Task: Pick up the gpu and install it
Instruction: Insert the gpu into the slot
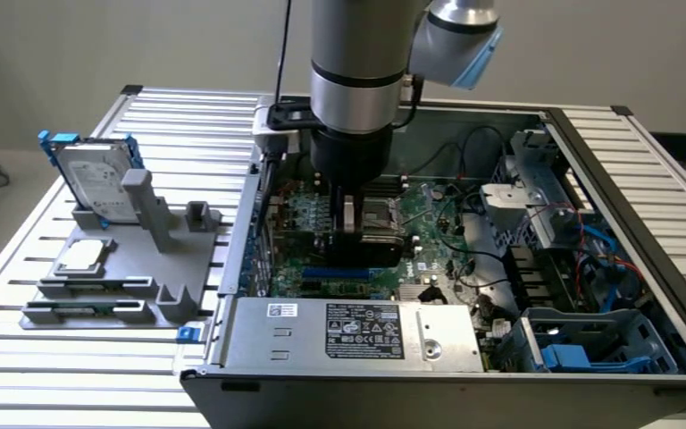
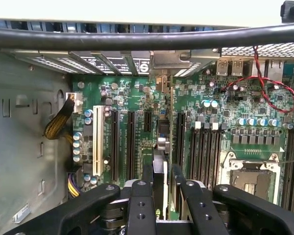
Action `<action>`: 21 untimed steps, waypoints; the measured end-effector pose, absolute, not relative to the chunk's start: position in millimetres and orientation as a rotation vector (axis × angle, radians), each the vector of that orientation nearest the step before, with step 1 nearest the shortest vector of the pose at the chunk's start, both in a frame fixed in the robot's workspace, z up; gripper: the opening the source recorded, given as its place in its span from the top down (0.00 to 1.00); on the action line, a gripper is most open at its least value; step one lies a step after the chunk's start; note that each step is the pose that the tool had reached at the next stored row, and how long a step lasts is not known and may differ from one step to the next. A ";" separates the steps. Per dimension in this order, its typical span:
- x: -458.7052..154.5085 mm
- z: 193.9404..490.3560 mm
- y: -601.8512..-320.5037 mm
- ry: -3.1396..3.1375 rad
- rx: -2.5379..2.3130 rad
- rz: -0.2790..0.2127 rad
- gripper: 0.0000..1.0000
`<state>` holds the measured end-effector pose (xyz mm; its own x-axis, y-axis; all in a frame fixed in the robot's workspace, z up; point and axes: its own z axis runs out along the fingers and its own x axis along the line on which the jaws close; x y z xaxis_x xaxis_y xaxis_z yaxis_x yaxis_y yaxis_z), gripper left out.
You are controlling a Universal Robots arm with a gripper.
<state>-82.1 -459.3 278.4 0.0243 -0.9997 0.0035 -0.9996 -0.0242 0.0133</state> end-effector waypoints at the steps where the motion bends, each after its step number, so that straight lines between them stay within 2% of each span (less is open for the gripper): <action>1: -82.4 277.7 -459.3 -2.186 2.240 -0.011 0.74; 21: -84.0 268.6 -459.6 -2.180 2.233 -0.025 0.74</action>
